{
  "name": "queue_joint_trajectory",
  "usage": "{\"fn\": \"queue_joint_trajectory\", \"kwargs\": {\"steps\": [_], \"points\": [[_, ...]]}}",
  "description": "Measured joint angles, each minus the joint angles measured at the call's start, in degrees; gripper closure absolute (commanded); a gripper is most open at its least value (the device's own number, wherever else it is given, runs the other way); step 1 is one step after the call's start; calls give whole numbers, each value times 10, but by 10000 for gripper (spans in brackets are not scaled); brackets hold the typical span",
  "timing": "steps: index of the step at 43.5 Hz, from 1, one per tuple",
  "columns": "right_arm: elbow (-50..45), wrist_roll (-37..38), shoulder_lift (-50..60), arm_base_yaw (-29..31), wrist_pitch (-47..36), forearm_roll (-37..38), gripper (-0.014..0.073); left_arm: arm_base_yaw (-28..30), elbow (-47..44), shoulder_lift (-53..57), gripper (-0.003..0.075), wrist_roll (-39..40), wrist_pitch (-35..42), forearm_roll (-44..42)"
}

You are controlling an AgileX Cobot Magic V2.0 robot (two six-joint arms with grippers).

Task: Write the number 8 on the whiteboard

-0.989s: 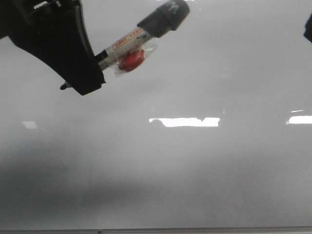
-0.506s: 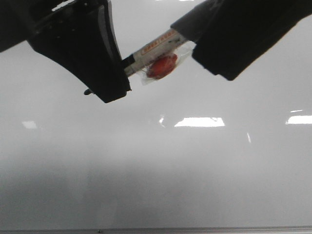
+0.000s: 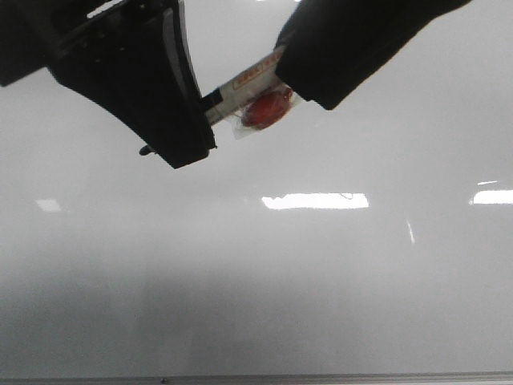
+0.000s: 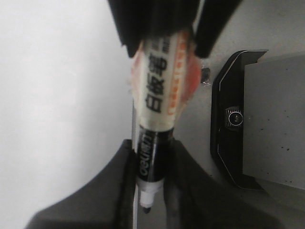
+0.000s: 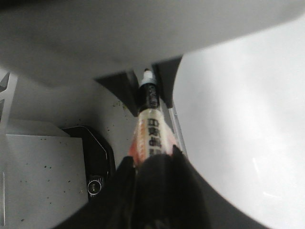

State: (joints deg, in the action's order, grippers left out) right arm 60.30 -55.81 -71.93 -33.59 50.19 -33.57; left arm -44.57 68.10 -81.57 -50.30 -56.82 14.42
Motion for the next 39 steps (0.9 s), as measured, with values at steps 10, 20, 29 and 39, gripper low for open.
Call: {"fn": "queue_joint_trajectory", "kwargs": {"steps": [10,20,29,39], "points": [[0,-1,0,0,0,0,688,0,0,0,563,0,0,0],[1,4,-1,0,6,2,700,0,2,1,272,33,8,-31],[19,151,31,11,17,140,700,12,3,60,281,142,-4,-106],[-20,386,113,115,-22,212,700,107,-38,152,281,238,2,-110]]}}
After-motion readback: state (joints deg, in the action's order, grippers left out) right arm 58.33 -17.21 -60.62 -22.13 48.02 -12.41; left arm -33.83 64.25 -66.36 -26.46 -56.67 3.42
